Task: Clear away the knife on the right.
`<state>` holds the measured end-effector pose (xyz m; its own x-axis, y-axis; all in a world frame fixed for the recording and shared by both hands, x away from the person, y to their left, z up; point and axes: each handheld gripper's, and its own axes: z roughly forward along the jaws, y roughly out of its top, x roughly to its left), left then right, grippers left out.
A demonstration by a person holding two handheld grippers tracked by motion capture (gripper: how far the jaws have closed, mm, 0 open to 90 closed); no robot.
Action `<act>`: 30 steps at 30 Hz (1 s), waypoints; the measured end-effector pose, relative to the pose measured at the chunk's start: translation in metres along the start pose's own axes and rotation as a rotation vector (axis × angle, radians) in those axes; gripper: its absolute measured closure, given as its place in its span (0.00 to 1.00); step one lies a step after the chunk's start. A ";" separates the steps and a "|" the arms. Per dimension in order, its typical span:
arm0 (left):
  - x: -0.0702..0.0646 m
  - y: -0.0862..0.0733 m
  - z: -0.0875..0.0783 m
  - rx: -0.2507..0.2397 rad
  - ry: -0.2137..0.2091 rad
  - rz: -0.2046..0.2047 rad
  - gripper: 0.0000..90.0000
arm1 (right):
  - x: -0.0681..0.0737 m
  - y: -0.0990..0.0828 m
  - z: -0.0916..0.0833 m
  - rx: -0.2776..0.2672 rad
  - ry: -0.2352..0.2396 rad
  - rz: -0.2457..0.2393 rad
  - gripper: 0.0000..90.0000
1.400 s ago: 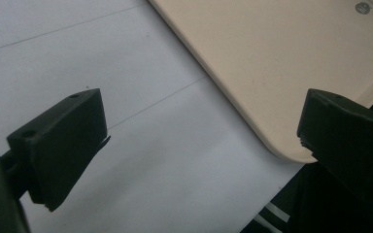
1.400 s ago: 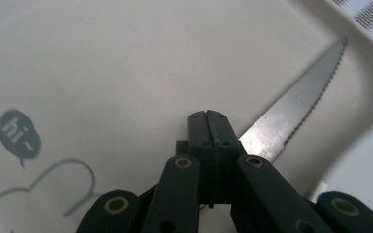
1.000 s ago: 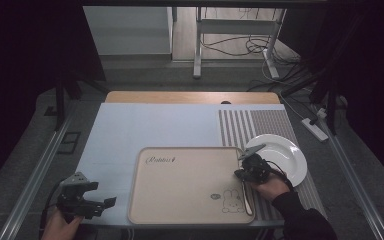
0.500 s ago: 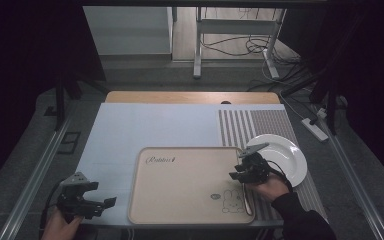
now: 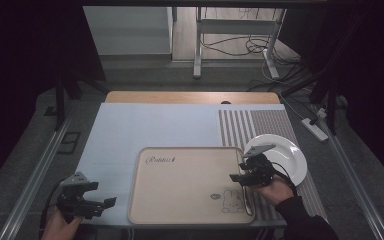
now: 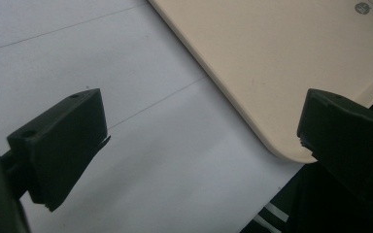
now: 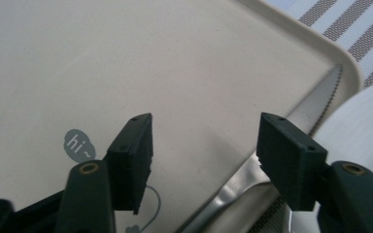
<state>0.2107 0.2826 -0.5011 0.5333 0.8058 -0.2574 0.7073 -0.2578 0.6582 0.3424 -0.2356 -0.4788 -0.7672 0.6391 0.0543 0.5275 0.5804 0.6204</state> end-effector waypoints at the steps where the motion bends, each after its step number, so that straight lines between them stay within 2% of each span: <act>1: 0.000 0.000 0.000 0.000 0.000 0.000 0.04 | 0.000 0.000 -0.001 -0.003 -0.003 0.001 0.38; 11: 0.000 0.000 0.000 -0.003 -0.004 0.000 0.04 | 0.004 -0.006 -0.011 -0.041 -0.020 -0.006 0.26; 21: 0.000 0.000 -0.001 -0.007 -0.010 0.001 0.04 | 0.001 -0.017 -0.019 -0.064 -0.021 0.042 0.12; 30: 0.001 -0.001 -0.001 -0.011 -0.014 -0.003 0.03 | 0.001 -0.023 -0.020 -0.056 -0.041 0.023 0.02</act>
<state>0.2104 0.2840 -0.5011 0.5376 0.7991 -0.2690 0.7038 -0.2497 0.6650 0.3218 -0.2589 -0.4773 -0.7391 0.6725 0.0375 0.5224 0.5372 0.6622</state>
